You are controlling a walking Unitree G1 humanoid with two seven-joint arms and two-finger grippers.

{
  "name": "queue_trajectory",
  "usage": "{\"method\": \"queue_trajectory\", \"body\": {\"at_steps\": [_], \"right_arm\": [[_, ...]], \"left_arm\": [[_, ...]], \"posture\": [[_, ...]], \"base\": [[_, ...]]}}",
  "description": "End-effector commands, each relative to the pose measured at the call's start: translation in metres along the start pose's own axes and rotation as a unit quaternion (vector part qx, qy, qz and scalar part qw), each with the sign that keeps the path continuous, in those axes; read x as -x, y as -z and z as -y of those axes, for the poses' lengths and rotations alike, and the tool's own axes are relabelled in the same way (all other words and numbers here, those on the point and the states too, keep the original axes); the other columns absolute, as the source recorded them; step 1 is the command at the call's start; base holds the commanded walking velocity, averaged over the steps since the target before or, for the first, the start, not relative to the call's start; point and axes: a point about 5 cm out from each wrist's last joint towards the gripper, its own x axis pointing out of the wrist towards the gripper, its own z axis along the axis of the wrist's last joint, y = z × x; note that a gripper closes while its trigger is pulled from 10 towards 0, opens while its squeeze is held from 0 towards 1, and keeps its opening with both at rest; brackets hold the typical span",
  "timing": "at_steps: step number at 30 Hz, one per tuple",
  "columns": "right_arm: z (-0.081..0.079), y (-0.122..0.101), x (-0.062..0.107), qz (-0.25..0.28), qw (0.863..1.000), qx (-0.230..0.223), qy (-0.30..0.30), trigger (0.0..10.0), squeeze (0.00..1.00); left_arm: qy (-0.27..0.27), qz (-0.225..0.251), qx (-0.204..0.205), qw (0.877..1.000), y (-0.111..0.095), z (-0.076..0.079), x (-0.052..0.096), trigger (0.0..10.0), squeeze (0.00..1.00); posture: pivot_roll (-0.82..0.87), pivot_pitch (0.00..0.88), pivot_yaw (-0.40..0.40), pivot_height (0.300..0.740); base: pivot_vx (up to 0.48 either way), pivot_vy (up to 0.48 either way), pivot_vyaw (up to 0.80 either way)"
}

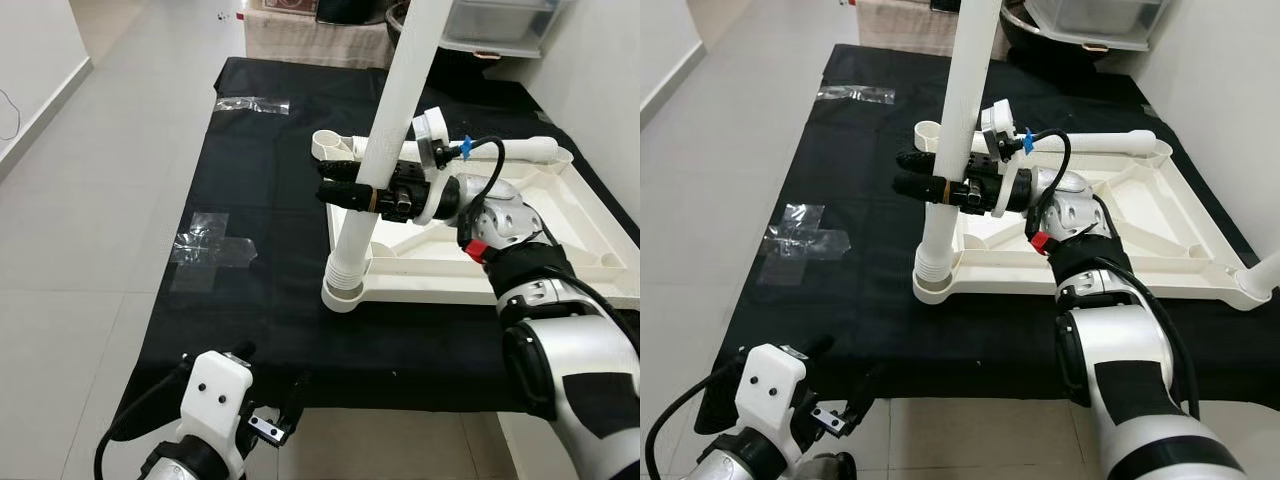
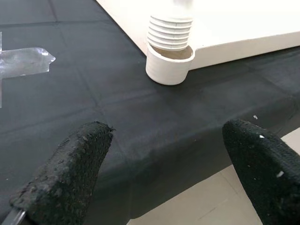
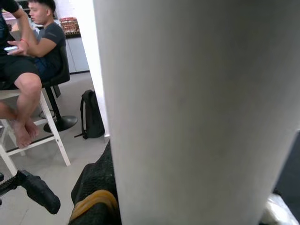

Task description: Building children table

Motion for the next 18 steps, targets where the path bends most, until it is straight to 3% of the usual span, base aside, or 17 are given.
{"method": "queue_trajectory", "body": {"at_steps": [1, 18], "right_arm": [[-0.0013, 0.0034, 0.0027, -0.008, 1.000, 0.001, -0.011, 10.0, 0.00], [-0.0066, 0.0085, 0.0048, -0.031, 0.998, 0.012, -0.059, 10.0, 0.00]], "left_arm": [[0.006, -0.012, 0.003, 1.000, 0.0013, 0.0018, 0.0044, 10.0, 0.00], [0.011, -0.029, -0.009, 0.999, 0.0001, -0.0037, 0.0100, 10.0, 0.00]], "posture": [[0.19, 0.223, -0.108, 0.740], [0.22, 0.248, -0.080, 0.740]], "base": [[0.000, 0.000, 0.00], [0.000, 0.000, 0.00]]}}
